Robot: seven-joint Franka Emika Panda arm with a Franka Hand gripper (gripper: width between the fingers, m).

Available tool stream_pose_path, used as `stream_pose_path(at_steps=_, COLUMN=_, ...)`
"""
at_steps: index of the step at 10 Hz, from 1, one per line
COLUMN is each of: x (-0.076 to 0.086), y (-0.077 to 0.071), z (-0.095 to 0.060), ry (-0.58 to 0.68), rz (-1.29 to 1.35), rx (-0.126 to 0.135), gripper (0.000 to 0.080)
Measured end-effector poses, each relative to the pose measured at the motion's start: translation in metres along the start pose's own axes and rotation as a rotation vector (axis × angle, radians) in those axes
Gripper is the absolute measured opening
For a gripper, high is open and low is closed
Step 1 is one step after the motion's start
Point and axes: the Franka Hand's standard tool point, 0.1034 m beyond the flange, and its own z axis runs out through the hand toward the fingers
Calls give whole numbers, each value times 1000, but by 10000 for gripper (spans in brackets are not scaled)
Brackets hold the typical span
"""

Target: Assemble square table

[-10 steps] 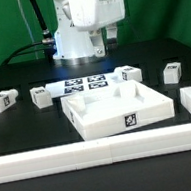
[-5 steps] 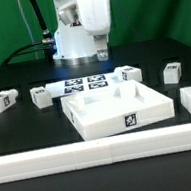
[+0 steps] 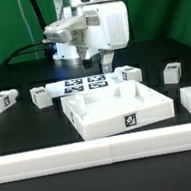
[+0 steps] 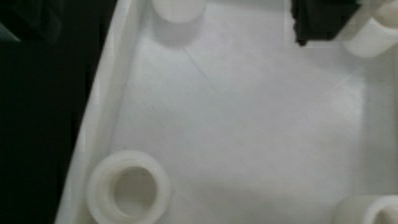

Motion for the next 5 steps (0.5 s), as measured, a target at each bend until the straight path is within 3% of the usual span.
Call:
stream_pose_path(at_steps=3, x=0, y=-2, z=2, ry=2, rz=9, rx=5, gripper=649)
stream_pose_path(at_steps=5, x=12, y=-14, z=23, ry=23, rz=63, rx=26, gripper=649)
